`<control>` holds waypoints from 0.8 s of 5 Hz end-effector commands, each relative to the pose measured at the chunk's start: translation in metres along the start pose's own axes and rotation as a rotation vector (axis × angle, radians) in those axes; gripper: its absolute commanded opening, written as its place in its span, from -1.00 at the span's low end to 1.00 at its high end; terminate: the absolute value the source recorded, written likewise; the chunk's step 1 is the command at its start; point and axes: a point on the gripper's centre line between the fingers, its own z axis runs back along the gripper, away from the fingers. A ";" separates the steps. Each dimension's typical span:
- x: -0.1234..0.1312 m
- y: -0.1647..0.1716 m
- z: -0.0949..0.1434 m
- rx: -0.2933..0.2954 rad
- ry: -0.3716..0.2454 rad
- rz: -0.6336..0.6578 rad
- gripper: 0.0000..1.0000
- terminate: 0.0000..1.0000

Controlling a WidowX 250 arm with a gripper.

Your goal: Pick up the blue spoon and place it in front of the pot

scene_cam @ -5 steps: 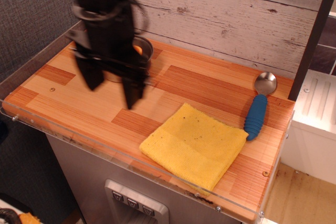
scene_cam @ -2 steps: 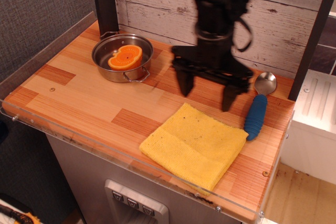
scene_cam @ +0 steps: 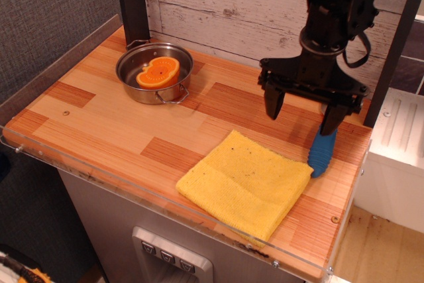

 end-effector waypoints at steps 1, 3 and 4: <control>0.007 -0.018 -0.005 -0.008 -0.009 0.003 1.00 -1.00; 0.000 -0.033 -0.021 -0.009 0.022 -0.027 1.00 -1.00; -0.001 -0.035 -0.029 -0.003 0.030 -0.033 -1.00 -1.00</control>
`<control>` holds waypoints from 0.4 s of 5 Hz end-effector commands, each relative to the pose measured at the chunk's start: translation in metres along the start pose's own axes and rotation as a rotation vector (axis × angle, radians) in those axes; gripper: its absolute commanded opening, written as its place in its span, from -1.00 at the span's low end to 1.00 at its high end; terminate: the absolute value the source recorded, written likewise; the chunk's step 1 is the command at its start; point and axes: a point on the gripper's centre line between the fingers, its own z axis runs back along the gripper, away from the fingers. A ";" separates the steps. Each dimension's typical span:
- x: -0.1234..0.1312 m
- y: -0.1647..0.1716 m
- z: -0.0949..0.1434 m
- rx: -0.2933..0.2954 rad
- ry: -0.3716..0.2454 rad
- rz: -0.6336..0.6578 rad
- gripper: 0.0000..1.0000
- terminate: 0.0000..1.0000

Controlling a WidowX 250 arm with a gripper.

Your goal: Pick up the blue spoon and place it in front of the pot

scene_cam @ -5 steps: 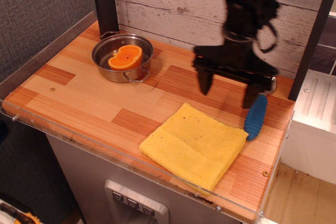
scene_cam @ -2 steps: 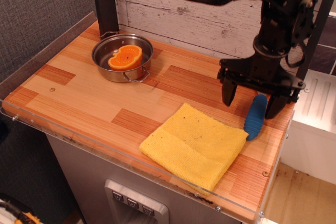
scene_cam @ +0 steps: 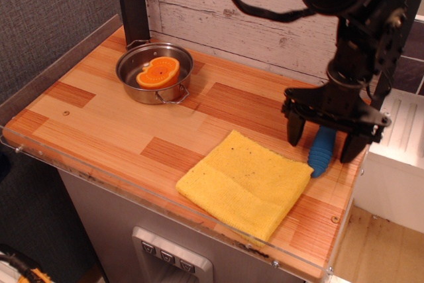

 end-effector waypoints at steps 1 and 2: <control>0.010 -0.005 0.010 -0.004 -0.046 -0.019 -1.00 -1.00; 0.014 -0.003 0.017 -0.024 -0.074 -0.019 -1.00 -1.00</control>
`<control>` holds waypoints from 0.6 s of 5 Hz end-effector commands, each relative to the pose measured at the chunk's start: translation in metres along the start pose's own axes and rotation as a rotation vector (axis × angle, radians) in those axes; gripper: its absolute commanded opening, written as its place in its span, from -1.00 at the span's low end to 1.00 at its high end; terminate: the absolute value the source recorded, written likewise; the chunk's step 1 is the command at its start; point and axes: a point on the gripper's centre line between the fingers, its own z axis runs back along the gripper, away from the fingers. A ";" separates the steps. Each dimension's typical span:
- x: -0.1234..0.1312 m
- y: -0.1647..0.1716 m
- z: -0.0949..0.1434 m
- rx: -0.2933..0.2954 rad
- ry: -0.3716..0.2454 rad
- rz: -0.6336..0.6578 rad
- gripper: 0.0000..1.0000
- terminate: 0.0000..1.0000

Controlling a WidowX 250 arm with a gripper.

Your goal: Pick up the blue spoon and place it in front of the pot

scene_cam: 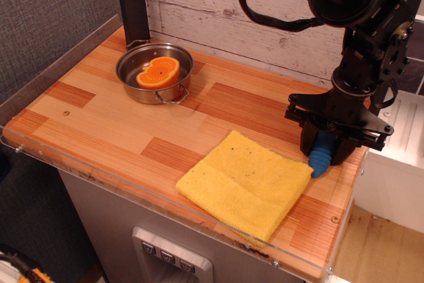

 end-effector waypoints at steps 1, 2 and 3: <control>0.028 0.010 0.045 -0.153 -0.226 0.044 -1.00 -1.00; 0.040 0.023 0.084 -0.183 -0.457 0.065 -1.00 -1.00; 0.032 0.047 0.104 -0.169 -0.579 0.060 -1.00 -1.00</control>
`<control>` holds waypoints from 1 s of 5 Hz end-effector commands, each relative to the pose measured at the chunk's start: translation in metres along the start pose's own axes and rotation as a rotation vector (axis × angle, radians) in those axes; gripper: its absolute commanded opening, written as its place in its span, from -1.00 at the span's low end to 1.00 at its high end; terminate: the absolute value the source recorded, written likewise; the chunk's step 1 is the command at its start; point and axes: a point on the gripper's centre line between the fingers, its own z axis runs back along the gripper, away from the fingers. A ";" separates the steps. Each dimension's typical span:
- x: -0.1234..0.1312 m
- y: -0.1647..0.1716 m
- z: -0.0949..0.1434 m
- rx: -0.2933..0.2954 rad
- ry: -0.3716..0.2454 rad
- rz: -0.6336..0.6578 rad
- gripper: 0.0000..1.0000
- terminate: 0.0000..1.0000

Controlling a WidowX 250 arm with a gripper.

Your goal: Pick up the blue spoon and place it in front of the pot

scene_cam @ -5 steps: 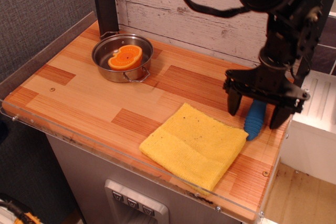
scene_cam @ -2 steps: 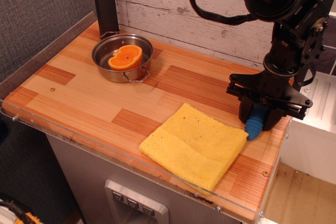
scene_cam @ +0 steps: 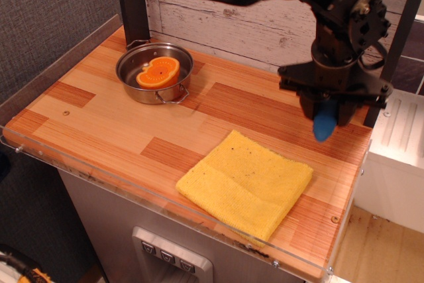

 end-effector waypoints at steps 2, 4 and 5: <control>0.007 0.120 0.076 -0.017 0.080 -0.067 -1.00 -1.00; -0.030 0.220 0.096 0.031 0.243 -0.056 -1.00 -1.00; -0.039 0.248 0.108 0.038 0.257 -0.019 -1.00 -1.00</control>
